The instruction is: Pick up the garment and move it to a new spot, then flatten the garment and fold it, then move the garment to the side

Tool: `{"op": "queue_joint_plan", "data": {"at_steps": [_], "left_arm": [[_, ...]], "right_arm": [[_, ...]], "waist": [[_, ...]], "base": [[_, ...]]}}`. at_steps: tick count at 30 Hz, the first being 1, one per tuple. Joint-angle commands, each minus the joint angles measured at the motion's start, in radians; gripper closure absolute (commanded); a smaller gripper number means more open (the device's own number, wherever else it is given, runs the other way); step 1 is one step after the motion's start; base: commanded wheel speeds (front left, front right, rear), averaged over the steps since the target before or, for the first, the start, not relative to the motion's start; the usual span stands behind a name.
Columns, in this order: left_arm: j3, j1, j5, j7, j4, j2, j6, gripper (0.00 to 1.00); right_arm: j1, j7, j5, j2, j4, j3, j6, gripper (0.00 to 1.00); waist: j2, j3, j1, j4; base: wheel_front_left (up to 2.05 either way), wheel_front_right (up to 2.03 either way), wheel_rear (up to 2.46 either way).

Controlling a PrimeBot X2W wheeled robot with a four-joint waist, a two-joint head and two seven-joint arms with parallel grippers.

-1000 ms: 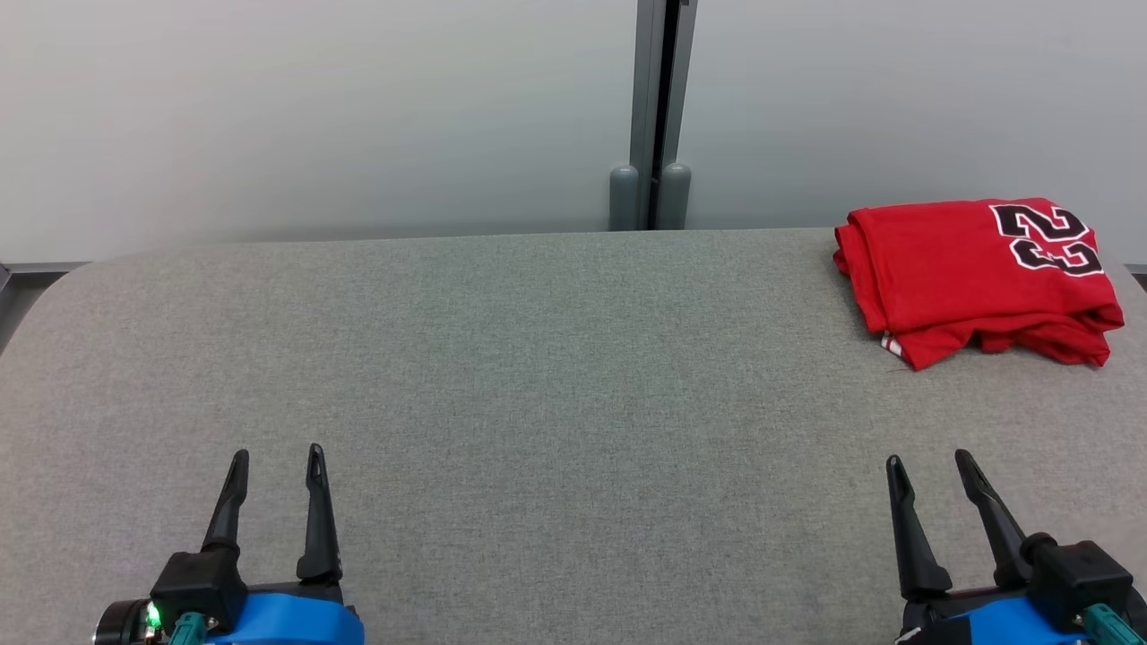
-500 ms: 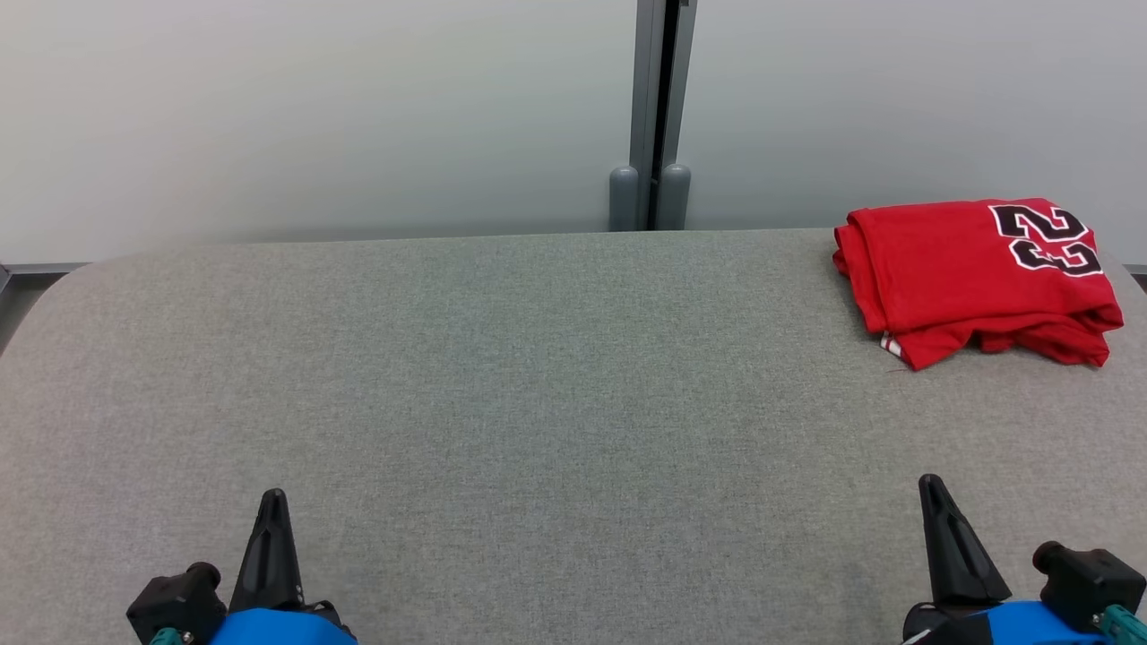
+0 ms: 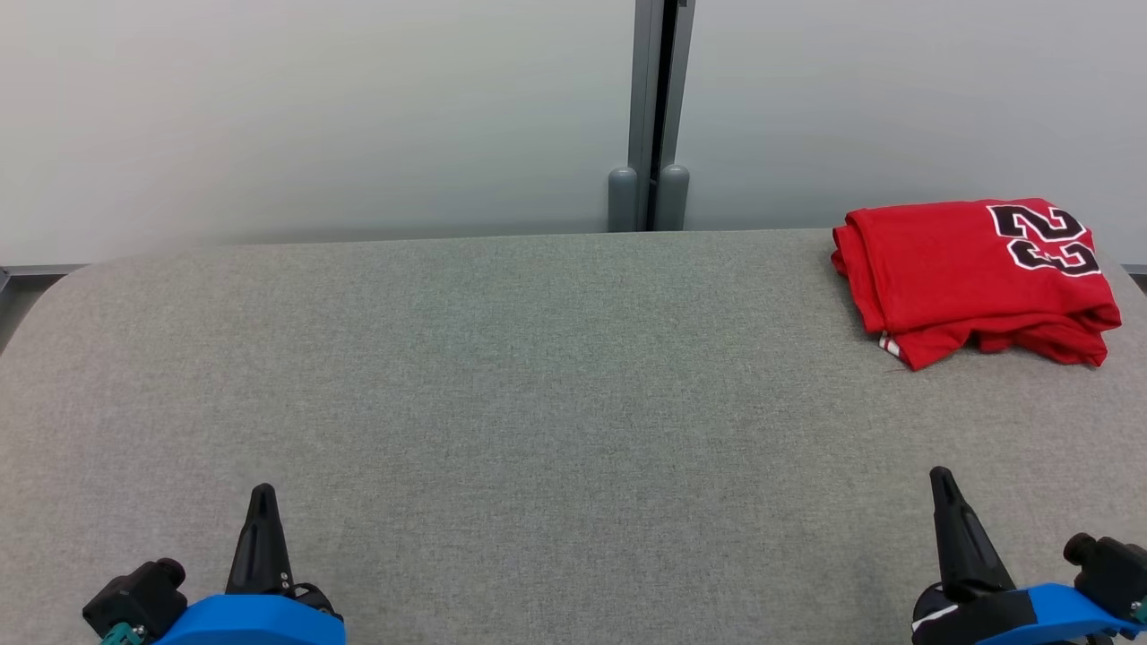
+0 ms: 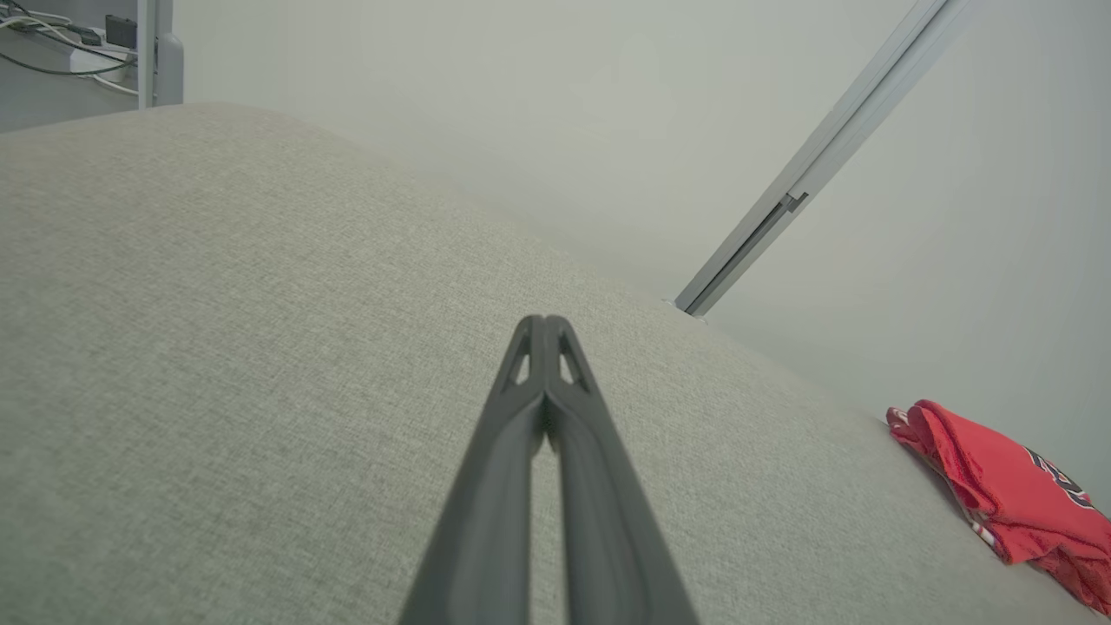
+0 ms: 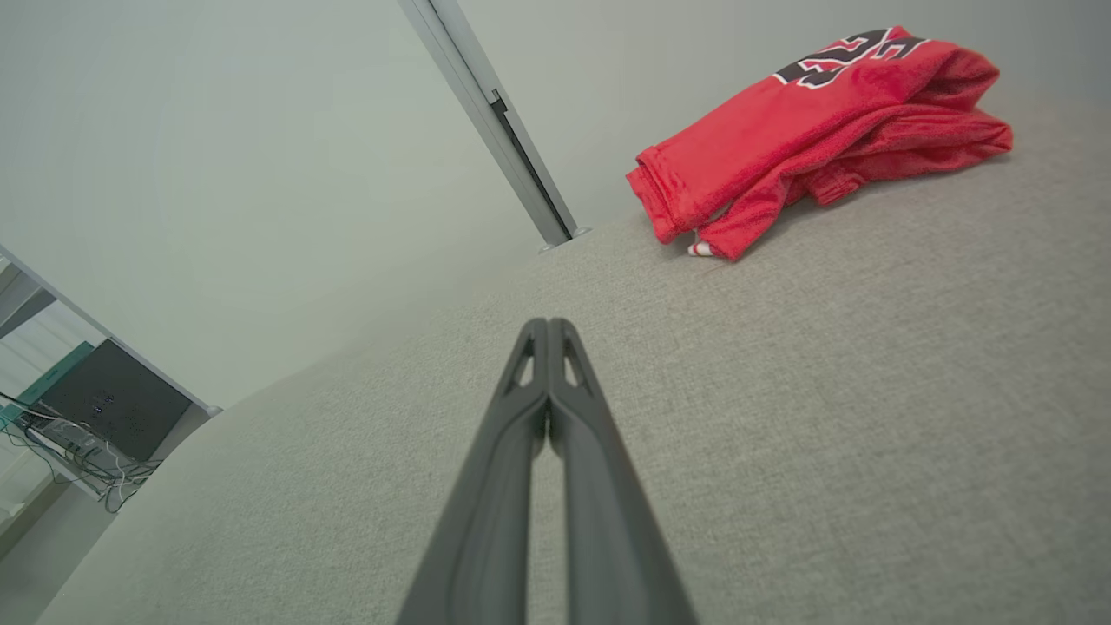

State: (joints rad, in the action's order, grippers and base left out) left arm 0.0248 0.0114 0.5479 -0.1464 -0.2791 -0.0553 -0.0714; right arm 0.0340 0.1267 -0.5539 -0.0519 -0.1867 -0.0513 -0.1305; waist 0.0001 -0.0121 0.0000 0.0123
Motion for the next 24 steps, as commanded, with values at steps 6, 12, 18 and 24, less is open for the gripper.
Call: {"op": "queue_joint_plan", "data": {"at_steps": [6, 12, 18, 24], "left_arm": [[0.015, -0.042, 0.108, 0.025, 0.019, 0.000, -0.010, 1.00], [0.021, -0.051, 0.197, 0.047, 0.021, 0.000, -0.015, 1.00], [0.028, -0.057, 0.281, 0.067, 0.023, 0.000, -0.020, 1.00], [0.035, -0.066, 0.359, 0.087, 0.024, 0.001, -0.024, 1.00]], "right_arm": [[-0.041, -0.023, -0.110, -0.005, 0.005, -0.009, 0.000, 1.00], [-0.051, -0.043, -0.199, -0.006, 0.000, -0.013, 0.000, 1.00], [-0.062, -0.061, -0.283, -0.006, -0.006, -0.017, 0.000, 1.00], [-0.069, -0.079, -0.361, -0.006, -0.011, -0.022, 0.000, 1.00]], "waist": [[-0.0001, 0.001, 0.0000, -0.001], [-0.0001, 0.001, 0.0000, -0.001], [-0.0001, 0.002, 0.0000, -0.002], [-0.0001, 0.002, 0.0000, -0.003]], "base": [[0.00, 0.00, 0.00], [0.00, 0.00, 0.00], [0.00, 0.00, 0.00], [0.00, 0.00, 0.00]]}}
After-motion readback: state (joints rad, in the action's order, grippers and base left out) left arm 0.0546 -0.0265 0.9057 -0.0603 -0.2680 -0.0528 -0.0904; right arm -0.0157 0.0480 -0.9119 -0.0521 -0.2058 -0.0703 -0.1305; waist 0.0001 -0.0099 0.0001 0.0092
